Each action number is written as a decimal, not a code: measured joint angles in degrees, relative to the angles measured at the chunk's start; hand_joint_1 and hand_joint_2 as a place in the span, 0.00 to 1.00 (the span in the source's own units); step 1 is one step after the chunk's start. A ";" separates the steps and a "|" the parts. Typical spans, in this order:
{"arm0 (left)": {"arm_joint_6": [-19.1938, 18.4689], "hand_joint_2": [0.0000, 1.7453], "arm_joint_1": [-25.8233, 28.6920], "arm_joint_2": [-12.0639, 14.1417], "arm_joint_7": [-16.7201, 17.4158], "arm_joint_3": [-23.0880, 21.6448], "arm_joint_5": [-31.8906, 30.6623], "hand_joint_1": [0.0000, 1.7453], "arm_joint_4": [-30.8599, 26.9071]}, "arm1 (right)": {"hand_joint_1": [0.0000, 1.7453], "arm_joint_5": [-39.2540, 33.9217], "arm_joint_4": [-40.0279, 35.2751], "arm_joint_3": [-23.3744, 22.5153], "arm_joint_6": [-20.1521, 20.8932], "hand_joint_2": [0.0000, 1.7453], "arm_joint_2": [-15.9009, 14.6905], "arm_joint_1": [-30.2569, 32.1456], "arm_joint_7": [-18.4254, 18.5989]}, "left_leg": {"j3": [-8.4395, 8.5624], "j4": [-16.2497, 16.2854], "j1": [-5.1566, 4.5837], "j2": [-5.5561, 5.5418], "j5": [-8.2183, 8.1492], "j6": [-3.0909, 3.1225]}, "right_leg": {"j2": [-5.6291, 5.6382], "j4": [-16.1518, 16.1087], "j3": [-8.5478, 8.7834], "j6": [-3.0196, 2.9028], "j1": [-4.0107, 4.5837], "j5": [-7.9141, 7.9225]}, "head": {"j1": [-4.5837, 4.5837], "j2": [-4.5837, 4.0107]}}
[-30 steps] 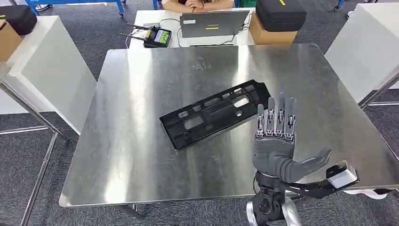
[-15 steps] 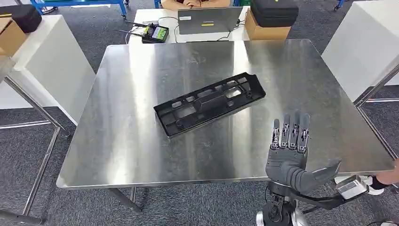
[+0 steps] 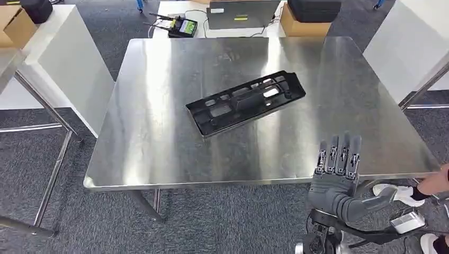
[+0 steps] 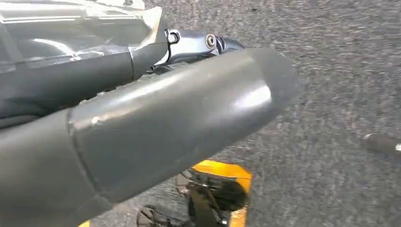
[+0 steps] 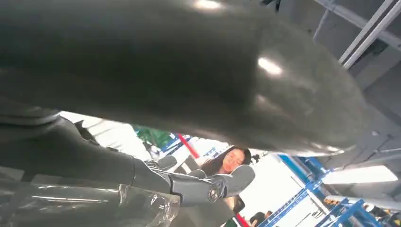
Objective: Take the parts from the cabinet and place them on the table.
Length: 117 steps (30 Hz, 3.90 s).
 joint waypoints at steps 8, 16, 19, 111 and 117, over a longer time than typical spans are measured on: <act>-0.04 0.00 0.13 0.31 0.00 -0.46 0.00 0.00 -0.15 | 0.00 0.02 -0.37 -0.20 0.00 0.00 0.15 0.14 0.00 | -1.79 -1.23 0.19 -0.20 4.00 -2.06 | -0.40 -15.30 7.90 -2.33 -0.49 2.46 | 0.02 0.00; -0.31 0.00 0.27 0.20 0.00 -0.63 -0.11 0.00 -0.20 | 0.00 0.04 -0.46 -0.48 0.00 0.00 0.31 0.69 0.02 | 1.82 12.21 2.58 -0.45 -4.45 -4.88 | -0.82 -14.85 1.57 -1.96 -0.69 7.88 | -0.55 0.00; -0.46 0.00 0.02 0.13 -0.09 -0.79 -0.35 0.00 -0.22 | 0.00 0.35 -1.31 -0.68 0.02 0.00 0.28 1.24 -0.15 | 12.00 -0.53 2.69 -1.19 -7.43 -4.92 | -0.87 -14.07 0.20 -0.67 -0.40 8.93 | -0.57 0.00; 0.92 0.00 -0.30 0.17 0.37 -4.33 -5.51 0.00 0.81 | 0.00 46.12 97.88 2.89 -21.70 0.00 -6.25 -9.00 28.68 | 15.38 -3.83 1.11 -0.44 -9.28 -2.74 | -0.82 -14.21 1.23 -3.26 1.57 8.06 | -0.96 0.00; 0.79 0.00 -0.48 0.15 -0.24 -5.11 -6.54 0.00 0.81 | 0.00 45.75 97.90 2.89 -22.34 0.00 -5.90 -9.04 28.65 | 12.64 -5.75 1.07 0.14 -6.12 -0.91 | -0.30 -9.30 -2.49 -2.58 1.10 4.17 | -0.76 0.00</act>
